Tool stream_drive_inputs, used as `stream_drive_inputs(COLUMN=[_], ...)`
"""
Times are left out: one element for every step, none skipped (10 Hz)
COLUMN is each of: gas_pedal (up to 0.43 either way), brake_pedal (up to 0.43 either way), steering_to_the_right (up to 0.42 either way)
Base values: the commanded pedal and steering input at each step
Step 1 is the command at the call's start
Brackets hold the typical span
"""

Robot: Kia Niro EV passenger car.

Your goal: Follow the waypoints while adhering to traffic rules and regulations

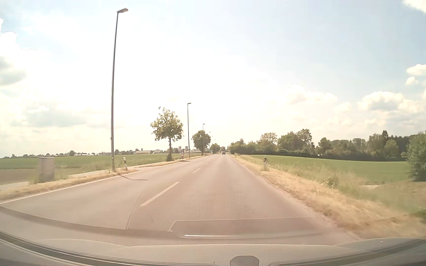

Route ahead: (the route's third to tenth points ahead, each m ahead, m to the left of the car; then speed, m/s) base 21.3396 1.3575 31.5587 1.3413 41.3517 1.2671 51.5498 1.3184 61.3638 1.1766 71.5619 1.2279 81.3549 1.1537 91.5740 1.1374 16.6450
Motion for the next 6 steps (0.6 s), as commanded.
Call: stream_drive_inputs(gas_pedal=[0.177, 0.177, 0.177, 0.177, 0.177, 0.177], brake_pedal=[0.000, 0.000, 0.000, 0.000, 0.000, 0.000], steering_to_the_right=[-0.003, -0.003, -0.003, -0.003, -0.003, -0.003])
